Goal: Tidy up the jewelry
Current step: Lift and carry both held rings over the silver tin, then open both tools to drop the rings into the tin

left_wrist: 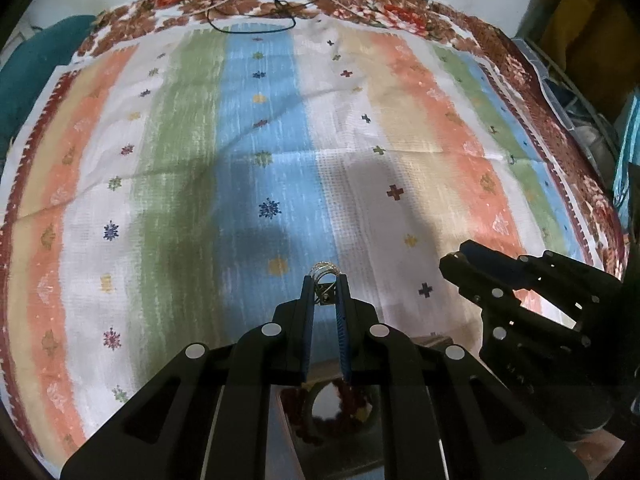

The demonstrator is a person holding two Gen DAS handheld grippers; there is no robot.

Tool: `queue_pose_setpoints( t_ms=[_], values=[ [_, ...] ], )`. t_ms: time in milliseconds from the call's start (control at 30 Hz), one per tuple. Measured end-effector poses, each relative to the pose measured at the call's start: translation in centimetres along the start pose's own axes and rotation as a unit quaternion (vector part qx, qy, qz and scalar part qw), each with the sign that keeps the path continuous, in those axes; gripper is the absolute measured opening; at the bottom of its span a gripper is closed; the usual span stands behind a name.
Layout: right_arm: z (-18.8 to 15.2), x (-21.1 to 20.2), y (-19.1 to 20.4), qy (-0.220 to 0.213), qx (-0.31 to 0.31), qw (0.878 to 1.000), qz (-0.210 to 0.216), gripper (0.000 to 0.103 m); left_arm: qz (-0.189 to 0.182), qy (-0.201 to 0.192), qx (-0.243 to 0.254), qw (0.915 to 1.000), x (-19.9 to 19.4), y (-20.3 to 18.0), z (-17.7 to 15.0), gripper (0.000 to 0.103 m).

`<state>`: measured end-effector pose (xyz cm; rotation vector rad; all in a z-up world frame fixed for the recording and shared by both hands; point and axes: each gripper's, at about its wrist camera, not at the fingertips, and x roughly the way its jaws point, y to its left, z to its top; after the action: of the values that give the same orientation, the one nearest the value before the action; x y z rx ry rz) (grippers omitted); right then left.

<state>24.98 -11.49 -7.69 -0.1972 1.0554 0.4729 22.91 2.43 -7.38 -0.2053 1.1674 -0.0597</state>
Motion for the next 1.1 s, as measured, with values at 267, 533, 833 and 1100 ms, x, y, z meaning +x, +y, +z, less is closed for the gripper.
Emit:
queue_pose_setpoints(
  t_ms=[267,533,833,1100],
  values=[
    [-1.0,-1.5,0.4,-0.011,-0.004,1.0,0.0,0.019,0.002,-0.019,0.009,0.9998,-2.3,-0.8,-1.6,0.01],
    [-2.0,-3.1,1.3,-0.024,-0.011,1.0,0.008,0.019,0.005,-0.034,0.024,0.9991,-4.3,-1.6,-3.2,0.01],
    [-3.2,-4.6,2.4,-0.036,-0.018,0.999,0.02,0.019,-0.008,-0.031,0.025,0.9992,-5.4,-2.1,-4.9,0.01],
    [-4.3,-5.3,2.8,-0.034,-0.014,0.999,0.038,0.019,-0.02,-0.036,0.024,0.9989,-6.4,-2.4,-6.2,0.01]
  ],
)
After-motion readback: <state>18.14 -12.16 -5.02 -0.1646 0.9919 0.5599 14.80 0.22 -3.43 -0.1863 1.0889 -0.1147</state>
